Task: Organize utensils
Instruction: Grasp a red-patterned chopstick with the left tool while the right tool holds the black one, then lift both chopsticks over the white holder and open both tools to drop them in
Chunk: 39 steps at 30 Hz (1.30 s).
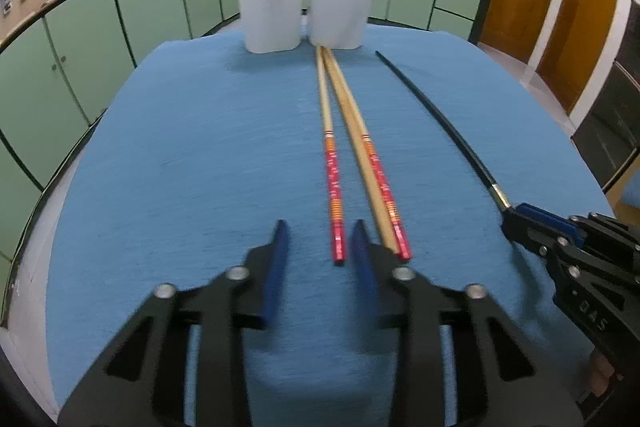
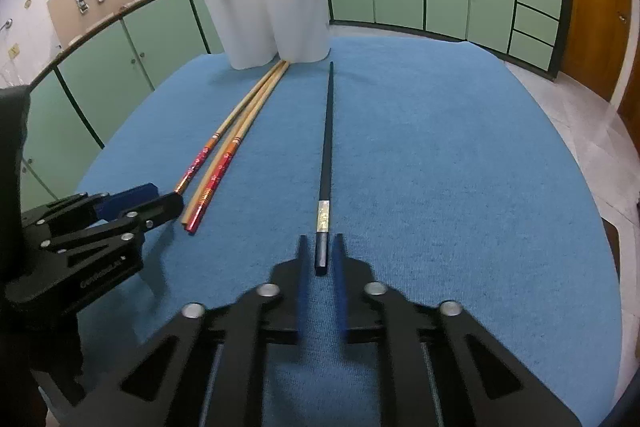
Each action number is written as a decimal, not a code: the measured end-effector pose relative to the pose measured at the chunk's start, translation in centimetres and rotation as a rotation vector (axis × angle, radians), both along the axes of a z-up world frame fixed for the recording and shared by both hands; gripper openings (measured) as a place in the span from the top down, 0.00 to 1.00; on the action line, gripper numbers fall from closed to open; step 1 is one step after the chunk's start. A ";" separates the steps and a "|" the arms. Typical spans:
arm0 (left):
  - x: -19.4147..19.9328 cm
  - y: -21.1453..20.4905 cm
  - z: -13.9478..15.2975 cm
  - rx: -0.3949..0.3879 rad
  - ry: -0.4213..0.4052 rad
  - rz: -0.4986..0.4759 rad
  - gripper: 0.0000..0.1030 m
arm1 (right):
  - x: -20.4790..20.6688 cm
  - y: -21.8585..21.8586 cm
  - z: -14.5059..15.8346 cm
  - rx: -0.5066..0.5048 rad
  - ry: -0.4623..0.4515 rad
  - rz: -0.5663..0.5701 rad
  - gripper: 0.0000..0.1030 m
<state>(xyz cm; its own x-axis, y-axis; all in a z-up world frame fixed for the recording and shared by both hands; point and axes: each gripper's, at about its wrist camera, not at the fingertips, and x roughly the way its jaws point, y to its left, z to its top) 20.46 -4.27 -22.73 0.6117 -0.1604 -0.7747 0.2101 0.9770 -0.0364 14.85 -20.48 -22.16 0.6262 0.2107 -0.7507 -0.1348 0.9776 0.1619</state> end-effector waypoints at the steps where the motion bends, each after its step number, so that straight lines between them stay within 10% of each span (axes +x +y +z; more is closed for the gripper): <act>1: 0.0 -0.2 0.0 0.005 -0.001 -0.004 0.85 | 0.0 0.0 0.0 -0.001 0.000 0.000 0.93; 9: -0.2 0.0 0.7 -0.019 0.010 0.009 0.95 | -0.5 0.0 0.8 -0.019 -0.028 0.006 0.93; 39: -1.3 2.6 20.5 -0.075 -0.347 -0.051 0.95 | 2.8 -2.0 19.1 0.024 -0.230 0.129 0.94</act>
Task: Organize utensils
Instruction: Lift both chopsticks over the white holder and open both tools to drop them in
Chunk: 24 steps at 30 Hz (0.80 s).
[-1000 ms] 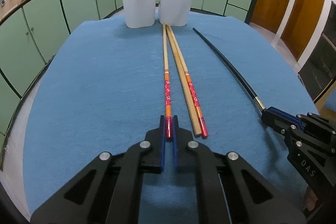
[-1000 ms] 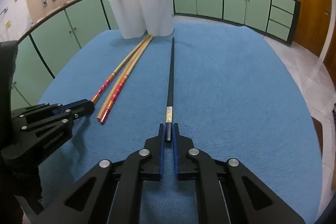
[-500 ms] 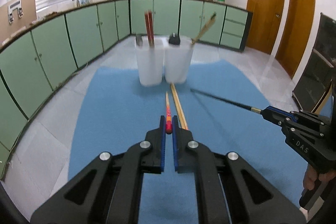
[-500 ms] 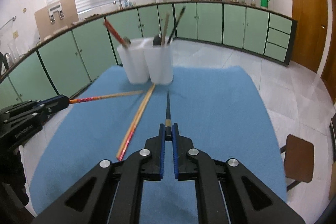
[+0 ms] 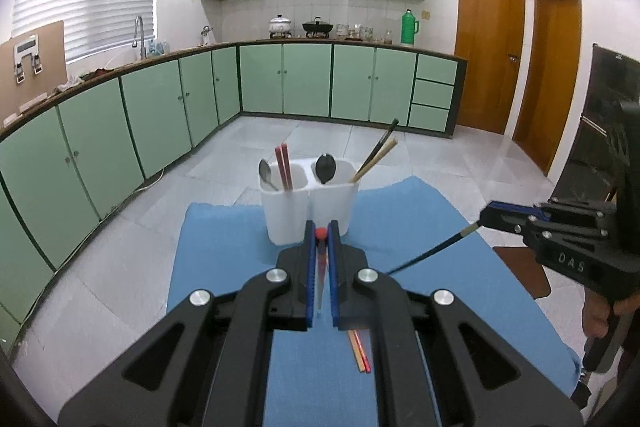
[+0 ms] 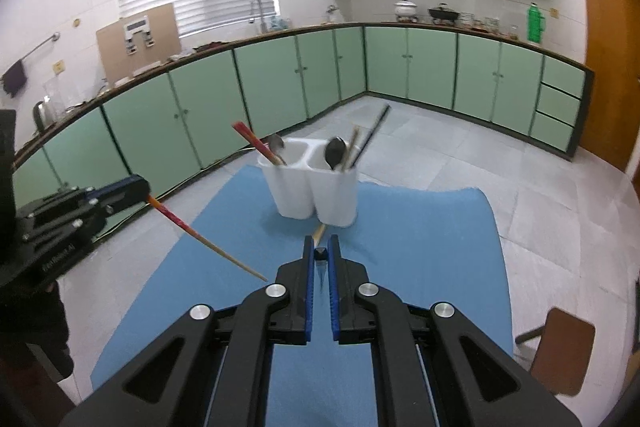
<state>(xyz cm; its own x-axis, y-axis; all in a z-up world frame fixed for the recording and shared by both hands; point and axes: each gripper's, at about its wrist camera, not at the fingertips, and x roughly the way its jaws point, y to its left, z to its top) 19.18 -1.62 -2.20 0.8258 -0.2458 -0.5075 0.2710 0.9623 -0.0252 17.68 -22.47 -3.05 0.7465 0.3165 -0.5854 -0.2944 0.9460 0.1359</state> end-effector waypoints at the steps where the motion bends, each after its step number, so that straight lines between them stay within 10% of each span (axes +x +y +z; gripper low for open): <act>1: 0.1 -0.1 0.2 -0.001 -0.003 -0.003 0.95 | 0.5 0.1 0.7 -0.005 -0.002 0.014 0.94; 24: 6.6 -1.1 11.1 -0.044 -0.243 -0.028 0.96 | 10.7 1.5 14.2 0.050 -0.267 0.019 0.94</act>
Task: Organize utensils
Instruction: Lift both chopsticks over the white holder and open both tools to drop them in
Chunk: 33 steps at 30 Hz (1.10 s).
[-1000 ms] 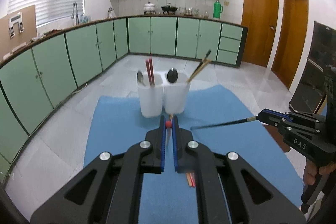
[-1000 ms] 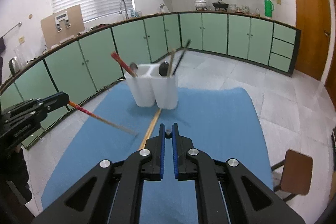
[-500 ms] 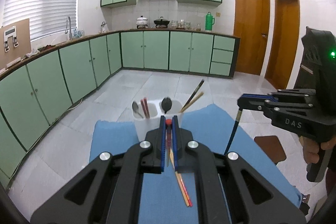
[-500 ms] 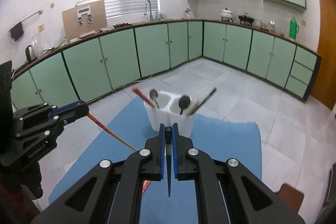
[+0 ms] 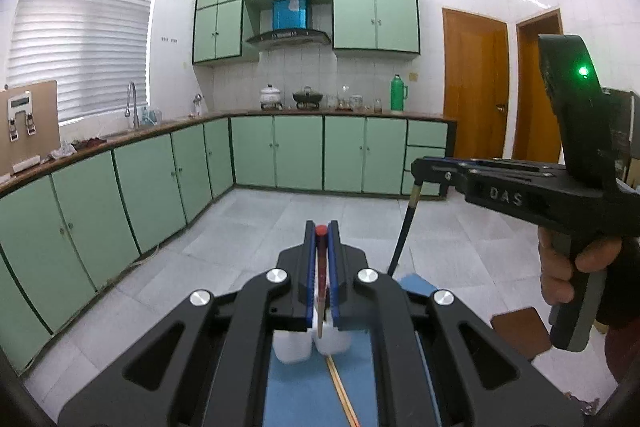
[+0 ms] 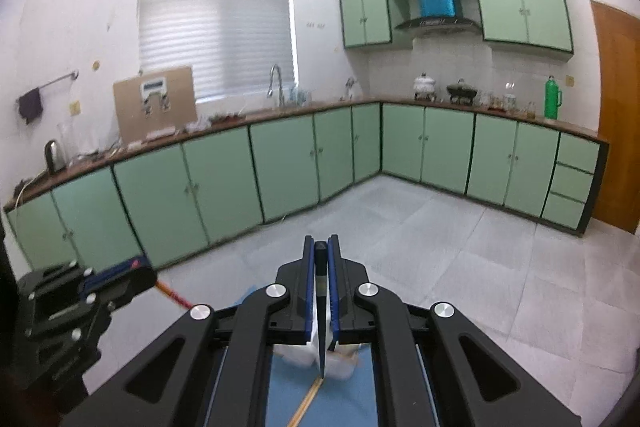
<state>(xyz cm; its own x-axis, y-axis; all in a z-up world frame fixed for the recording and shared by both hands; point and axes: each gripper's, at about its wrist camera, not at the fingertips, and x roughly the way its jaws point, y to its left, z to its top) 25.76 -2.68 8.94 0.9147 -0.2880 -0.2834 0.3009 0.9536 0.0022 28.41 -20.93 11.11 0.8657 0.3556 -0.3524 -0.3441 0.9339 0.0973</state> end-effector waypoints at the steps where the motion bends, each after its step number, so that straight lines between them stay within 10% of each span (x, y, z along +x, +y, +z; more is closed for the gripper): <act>1: 0.5 0.0 0.1 -0.005 -0.001 0.002 0.96 | 1.0 0.0 0.2 0.009 -0.008 -0.013 0.94; 21: 13.3 -0.1 -8.3 -0.022 0.190 0.051 0.94 | 10.0 0.0 -9.3 0.002 0.166 -0.091 0.91; 24: 13.5 0.4 -9.1 -0.032 0.214 0.058 0.92 | 9.3 -1.6 -9.5 0.026 0.159 -0.131 0.70; 33: 6.8 2.5 -9.0 -0.033 0.127 0.085 0.44 | 1.8 -5.9 -10.6 0.077 0.086 -0.252 0.21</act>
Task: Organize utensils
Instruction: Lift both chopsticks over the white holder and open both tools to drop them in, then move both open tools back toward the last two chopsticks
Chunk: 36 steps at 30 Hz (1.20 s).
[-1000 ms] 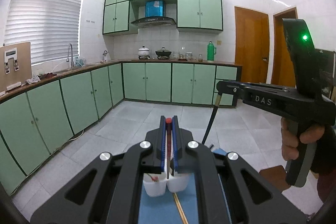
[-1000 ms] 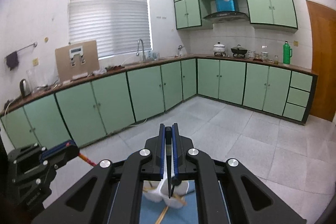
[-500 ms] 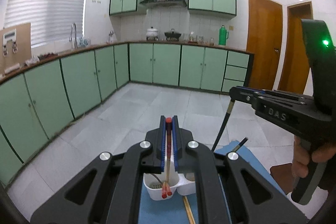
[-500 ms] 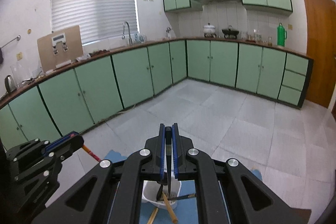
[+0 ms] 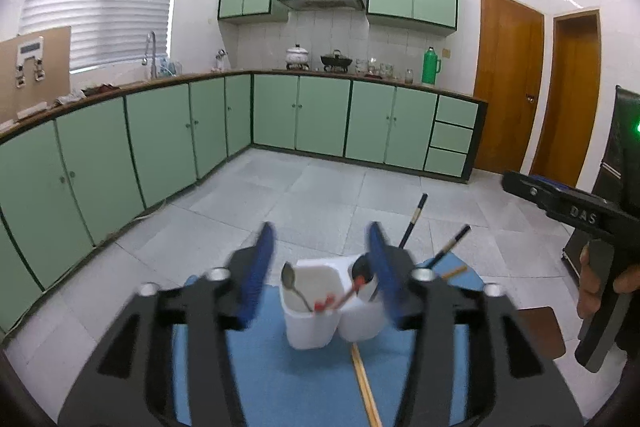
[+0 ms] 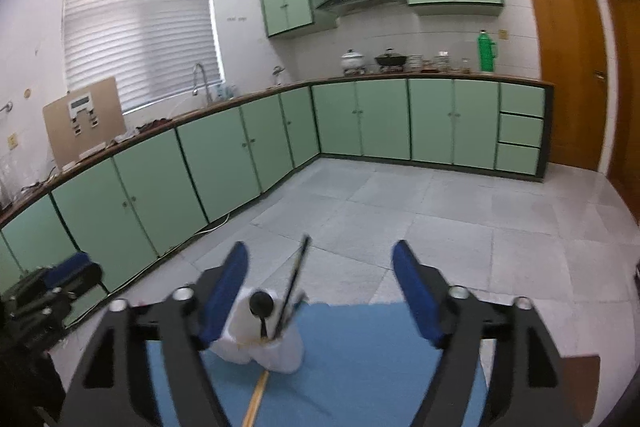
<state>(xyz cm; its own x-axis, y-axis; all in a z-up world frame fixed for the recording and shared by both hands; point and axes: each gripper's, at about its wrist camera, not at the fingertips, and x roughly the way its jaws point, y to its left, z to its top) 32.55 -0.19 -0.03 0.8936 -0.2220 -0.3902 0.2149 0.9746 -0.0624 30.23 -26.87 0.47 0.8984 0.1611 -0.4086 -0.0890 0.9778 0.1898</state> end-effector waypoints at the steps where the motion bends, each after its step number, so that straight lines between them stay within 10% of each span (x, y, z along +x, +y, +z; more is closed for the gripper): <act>1: -1.0 0.2 -0.3 0.001 -0.007 -0.001 0.40 | -0.6 -0.3 -0.4 0.003 0.001 -0.006 0.19; 9: -7.2 1.6 -6.5 -0.051 0.113 0.021 0.27 | -8.3 -0.1 -7.3 -0.010 0.094 -0.036 0.06; 21: -11.7 3.3 -17.4 0.071 0.277 0.090 0.26 | -13.1 3.3 -15.5 -0.035 0.245 -0.033 0.06; 36: -12.7 4.8 -20.4 0.134 0.365 0.127 0.26 | -14.9 10.1 -20.9 -0.111 0.380 0.086 0.06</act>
